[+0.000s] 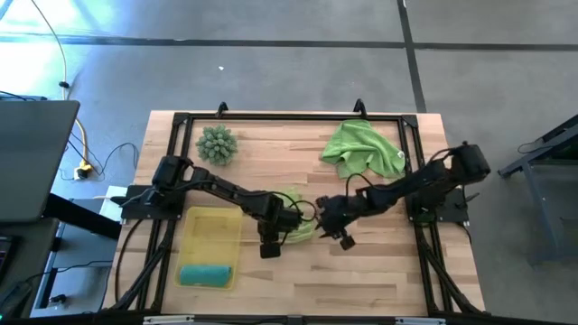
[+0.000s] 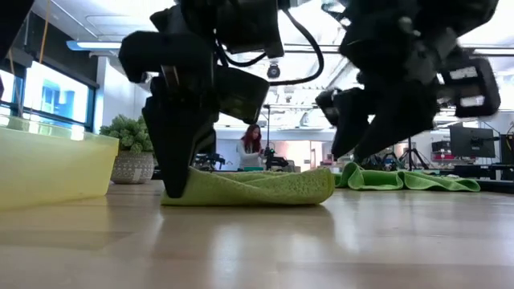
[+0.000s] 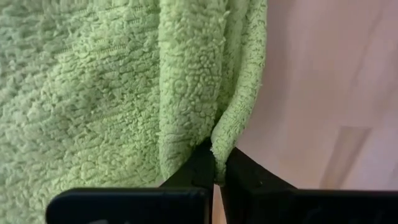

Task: Roll microfiber towels into tight, uniform cylinder then place into a basket
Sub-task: Roll the light green towel

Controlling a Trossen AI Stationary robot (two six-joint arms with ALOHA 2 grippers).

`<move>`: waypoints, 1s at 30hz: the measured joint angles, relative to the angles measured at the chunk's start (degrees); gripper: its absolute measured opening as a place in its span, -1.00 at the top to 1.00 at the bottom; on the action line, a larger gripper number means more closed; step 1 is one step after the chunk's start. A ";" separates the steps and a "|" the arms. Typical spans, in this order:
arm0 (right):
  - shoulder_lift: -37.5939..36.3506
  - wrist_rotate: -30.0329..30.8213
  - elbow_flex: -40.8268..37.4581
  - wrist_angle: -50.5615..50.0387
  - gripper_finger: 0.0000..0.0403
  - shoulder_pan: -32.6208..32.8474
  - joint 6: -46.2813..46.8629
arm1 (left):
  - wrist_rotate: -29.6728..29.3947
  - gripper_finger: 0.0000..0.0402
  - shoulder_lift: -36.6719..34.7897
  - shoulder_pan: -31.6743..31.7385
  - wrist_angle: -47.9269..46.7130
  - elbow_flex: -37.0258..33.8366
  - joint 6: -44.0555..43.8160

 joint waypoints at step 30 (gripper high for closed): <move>15.87 9.34 0.36 20.74 0.34 3.33 -11.72 | 3.33 1.00 -0.26 0.32 1.07 0.00 -2.28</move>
